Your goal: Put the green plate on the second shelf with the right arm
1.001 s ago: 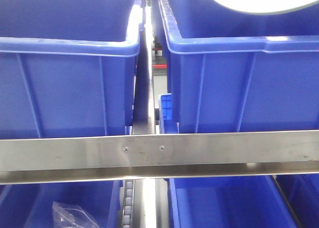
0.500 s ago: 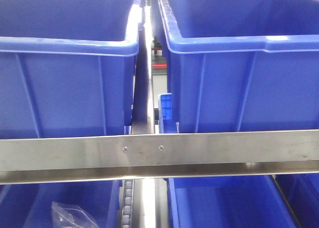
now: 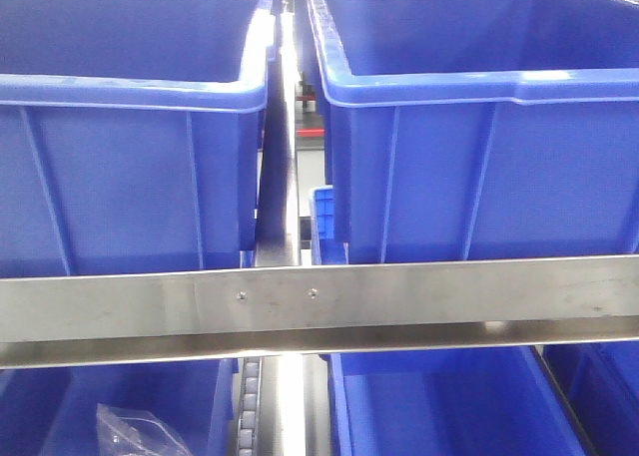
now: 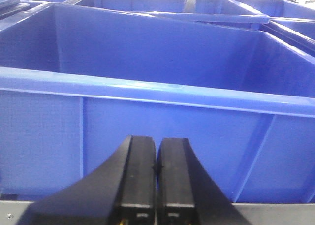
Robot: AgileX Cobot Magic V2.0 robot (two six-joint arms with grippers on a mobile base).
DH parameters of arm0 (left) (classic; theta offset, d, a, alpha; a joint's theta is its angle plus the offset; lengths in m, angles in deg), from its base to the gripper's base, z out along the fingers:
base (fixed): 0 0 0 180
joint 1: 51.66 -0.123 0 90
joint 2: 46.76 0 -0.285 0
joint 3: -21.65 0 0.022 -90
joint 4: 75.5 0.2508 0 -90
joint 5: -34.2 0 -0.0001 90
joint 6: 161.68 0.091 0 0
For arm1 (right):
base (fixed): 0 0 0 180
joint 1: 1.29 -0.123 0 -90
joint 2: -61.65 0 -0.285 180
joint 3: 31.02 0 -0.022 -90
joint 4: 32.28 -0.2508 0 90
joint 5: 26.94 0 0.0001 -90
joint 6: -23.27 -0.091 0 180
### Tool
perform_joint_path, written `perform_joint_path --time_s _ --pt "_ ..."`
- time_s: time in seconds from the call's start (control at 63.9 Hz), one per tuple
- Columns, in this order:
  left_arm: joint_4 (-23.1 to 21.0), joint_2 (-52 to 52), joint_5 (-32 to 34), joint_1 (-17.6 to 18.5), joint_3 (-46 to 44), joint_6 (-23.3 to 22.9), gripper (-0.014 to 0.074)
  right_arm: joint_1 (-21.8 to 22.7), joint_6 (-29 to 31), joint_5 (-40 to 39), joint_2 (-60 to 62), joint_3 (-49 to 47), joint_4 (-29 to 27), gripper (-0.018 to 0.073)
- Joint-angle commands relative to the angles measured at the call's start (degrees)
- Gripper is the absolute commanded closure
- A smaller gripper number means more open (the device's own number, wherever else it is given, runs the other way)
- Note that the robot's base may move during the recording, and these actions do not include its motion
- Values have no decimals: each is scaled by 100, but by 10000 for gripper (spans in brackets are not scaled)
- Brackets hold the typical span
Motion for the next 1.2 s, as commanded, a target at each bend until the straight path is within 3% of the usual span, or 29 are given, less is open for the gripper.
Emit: perform_joint_path --time_s 0.0,0.281,0.579,0.735,0.844,0.923,1.188 --pt "-16 -99 462 25 234 -25 465 -19 -6 -836 599 347 -6 529" --pt "-16 -99 462 25 234 -25 465 -133 -46 -874 2843 2094 -6 529" --pt "-16 -99 462 25 234 -25 465 -133 -46 -839 3512 2892 22 529" --pt "-16 -99 462 25 234 -25 465 -135 -87 -173 4402 3577 -333 529" --pt "-16 -99 476 25 234 -25 465 -135 -87 -544 4993 4330 -464 529" --pt "-16 -99 470 25 234 -25 465 -158 -80 -6 5008 4269 -450 529" --pt "-16 -99 470 25 234 -25 465 -240 -81 389 5004 4303 -218 529"
